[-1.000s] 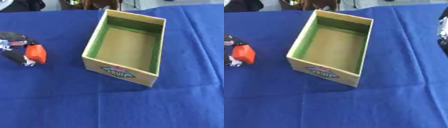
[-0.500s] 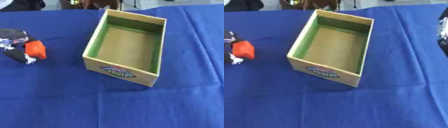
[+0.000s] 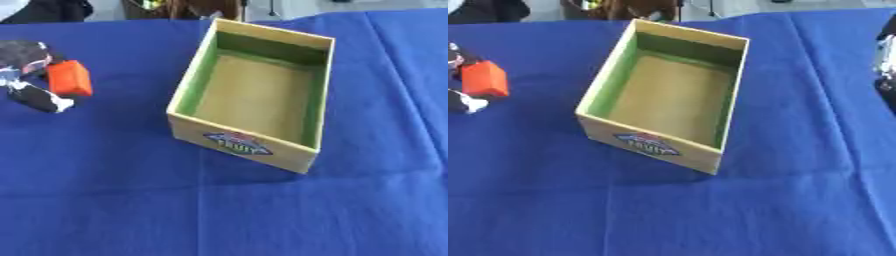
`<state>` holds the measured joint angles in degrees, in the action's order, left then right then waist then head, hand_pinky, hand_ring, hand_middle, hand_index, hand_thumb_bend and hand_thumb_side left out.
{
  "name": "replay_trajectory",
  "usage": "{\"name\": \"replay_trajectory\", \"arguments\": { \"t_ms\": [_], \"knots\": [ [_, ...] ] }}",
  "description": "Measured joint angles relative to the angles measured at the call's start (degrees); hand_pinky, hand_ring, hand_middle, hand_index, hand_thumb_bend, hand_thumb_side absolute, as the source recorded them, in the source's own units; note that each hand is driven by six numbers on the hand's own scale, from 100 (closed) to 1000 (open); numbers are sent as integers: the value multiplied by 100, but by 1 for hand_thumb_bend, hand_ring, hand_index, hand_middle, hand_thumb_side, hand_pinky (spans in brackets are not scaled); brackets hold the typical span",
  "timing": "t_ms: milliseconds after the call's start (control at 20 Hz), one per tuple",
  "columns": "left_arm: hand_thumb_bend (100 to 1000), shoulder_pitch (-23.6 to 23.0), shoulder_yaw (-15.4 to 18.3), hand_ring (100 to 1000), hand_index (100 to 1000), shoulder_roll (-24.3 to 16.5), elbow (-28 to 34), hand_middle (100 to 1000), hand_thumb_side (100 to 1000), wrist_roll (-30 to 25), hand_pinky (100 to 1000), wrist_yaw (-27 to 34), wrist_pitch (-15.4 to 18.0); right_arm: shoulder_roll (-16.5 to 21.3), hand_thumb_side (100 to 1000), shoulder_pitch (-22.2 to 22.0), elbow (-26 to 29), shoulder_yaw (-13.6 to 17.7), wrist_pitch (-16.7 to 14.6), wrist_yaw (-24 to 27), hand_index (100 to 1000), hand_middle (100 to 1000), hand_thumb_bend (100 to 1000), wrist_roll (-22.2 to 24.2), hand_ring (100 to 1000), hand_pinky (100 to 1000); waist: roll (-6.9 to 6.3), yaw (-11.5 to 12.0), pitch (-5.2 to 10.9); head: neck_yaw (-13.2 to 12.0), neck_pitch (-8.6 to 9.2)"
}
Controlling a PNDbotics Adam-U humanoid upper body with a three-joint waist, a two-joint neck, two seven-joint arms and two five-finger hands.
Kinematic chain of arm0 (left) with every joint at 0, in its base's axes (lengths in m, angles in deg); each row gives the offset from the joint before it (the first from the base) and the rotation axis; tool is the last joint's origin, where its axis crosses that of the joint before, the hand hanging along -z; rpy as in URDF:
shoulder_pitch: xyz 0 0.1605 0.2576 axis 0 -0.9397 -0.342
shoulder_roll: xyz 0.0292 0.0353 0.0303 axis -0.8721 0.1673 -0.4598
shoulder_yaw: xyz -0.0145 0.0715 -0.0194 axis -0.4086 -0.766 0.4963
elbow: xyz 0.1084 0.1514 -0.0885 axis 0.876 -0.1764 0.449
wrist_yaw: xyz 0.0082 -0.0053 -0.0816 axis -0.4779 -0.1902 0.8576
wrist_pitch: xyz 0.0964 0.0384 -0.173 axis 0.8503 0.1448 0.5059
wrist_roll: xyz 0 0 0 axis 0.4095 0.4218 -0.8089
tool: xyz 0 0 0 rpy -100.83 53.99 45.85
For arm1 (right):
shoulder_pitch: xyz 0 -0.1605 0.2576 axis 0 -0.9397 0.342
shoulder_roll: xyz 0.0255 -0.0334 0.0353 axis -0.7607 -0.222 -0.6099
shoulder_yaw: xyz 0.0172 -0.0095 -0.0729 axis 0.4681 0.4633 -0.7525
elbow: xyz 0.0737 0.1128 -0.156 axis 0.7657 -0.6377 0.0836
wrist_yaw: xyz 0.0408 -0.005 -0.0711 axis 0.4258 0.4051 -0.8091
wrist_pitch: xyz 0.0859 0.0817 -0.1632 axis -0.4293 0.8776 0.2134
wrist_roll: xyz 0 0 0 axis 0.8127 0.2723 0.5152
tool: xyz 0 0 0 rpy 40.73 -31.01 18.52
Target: Pick up objects on the table and place them in the box.
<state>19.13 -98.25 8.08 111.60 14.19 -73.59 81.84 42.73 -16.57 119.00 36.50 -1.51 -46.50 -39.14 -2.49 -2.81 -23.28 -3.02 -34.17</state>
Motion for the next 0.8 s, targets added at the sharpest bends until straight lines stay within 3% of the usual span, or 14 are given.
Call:
{"name": "replay_trajectory", "arguments": {
  "t_ms": [350, 600, 650, 700, 800],
  "knots": [
    [100, 232, 1, 516, 675, 17, 726, 426, 477, 0, 360, 193, -169, 0, 532, -21, 0, 2, 0, 0, 768, 570, 100, 0, 629, 737, -36, 7, 110, 45, -31],
    [100, 705, -188, 503, 661, 385, 1273, 410, 470, -298, 333, 436, -119, 0, 532, -22, 0, 1, -3, 4, 768, 570, 100, 3, 630, 737, -65, 12, 179, 61, -77],
    [100, 812, -232, 498, 654, 490, 1331, 406, 588, -364, 326, 488, -106, 0, 546, -22, 0, 1, -9, 7, 768, 571, 100, 9, 630, 737, -66, 7, 198, 61, -92],
    [100, 917, -268, 496, 651, 594, 1368, 402, 472, -422, 322, 538, -95, 0, 531, -21, 0, 0, -13, 14, 768, 570, 100, 13, 630, 737, -72, -2, 209, 60, -100],
    [100, 1117, -330, 492, 643, 830, 1397, 395, 474, -514, 317, 612, -86, 0, 532, -21, 0, 0, -19, 41, 768, 571, 100, 19, 630, 737, -97, -24, 222, 58, -102]
  ]
}}
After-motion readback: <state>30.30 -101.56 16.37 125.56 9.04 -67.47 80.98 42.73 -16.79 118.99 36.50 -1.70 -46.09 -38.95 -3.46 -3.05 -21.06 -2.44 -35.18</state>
